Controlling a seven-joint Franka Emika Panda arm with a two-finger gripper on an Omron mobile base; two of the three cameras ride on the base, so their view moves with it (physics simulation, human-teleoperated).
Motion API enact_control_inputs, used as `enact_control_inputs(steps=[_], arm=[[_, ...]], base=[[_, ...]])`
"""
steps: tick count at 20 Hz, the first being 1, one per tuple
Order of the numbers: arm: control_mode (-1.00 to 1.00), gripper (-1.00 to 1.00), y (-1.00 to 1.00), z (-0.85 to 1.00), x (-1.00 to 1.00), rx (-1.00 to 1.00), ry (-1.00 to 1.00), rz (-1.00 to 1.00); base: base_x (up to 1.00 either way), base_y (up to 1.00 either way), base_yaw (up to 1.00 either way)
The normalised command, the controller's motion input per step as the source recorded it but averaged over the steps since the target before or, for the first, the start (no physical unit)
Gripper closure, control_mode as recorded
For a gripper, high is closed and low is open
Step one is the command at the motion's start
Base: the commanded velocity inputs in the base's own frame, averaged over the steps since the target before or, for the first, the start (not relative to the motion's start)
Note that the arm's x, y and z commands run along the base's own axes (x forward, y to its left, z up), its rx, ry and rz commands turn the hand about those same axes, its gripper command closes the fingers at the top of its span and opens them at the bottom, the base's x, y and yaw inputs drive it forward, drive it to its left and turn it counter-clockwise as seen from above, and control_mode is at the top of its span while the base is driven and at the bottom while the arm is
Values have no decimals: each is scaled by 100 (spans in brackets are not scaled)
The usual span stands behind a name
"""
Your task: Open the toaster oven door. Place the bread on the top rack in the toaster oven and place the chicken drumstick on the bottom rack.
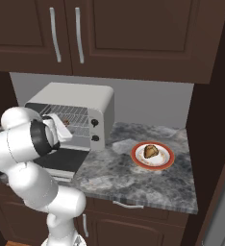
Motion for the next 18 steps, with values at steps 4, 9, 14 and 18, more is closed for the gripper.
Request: enact_control_inputs(steps=[4,9,14,18], arm=[[-100,-100,0,0,22,0,-4,0],[-100,-100,0,0,13,0,-2,0],[-100,-100,2,0,8,0,-1,0],[-100,100,10,2,14,0,0,0]], base=[[0,0,0],[0,0,0],[0,0,0],[0,0,0]])
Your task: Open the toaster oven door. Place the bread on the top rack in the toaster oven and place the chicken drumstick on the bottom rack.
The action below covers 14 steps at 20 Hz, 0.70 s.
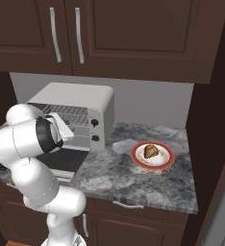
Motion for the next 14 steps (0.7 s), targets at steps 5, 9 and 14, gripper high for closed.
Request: enact_control_inputs(steps=[5,9,14], arm=[[-100,100,6,10,6,6,-5,0],[-100,100,9,19,2,8,-13,0],[-100,100,7,22,0,8,-17,0]], base=[[0,0,0],[0,0,0],[0,0,0]])
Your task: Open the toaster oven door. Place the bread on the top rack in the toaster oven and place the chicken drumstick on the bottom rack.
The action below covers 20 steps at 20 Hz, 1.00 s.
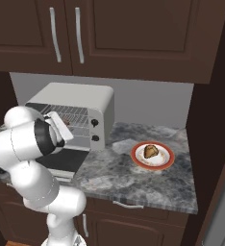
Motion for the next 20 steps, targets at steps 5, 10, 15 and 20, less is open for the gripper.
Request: enact_control_inputs(steps=[5,10,15,20], arm=[[-100,100,7,20,-1,8,-14,0],[-100,100,7,27,-9,15,-4,-3],[-100,100,10,28,-12,21,2,-9],[-100,100,8,15,-23,21,5,-9]], base=[[0,0,0],[0,0,0],[0,0,0],[0,0,0]])
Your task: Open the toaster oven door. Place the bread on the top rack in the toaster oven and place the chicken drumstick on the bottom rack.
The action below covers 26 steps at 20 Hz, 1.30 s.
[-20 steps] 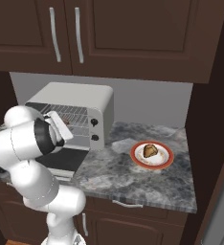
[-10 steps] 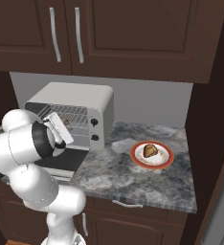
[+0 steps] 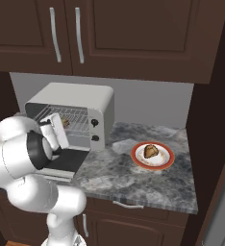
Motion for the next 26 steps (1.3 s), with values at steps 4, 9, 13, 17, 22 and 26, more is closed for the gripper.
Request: enact_control_inputs(steps=[4,9,13,17,22,26], arm=[[-100,100,8,2,-26,18,7,-9],[-100,100,7,0,-25,15,13,-9],[-100,100,7,-6,-38,11,18,-8],[-100,100,7,-10,-46,9,17,-10],[-100,100,7,-8,-51,7,19,-10],[-100,100,10,-13,-53,4,22,-9]], base=[[0,0,0],[0,0,0],[0,0,0],[0,0,0],[0,0,0],[0,0,0]])
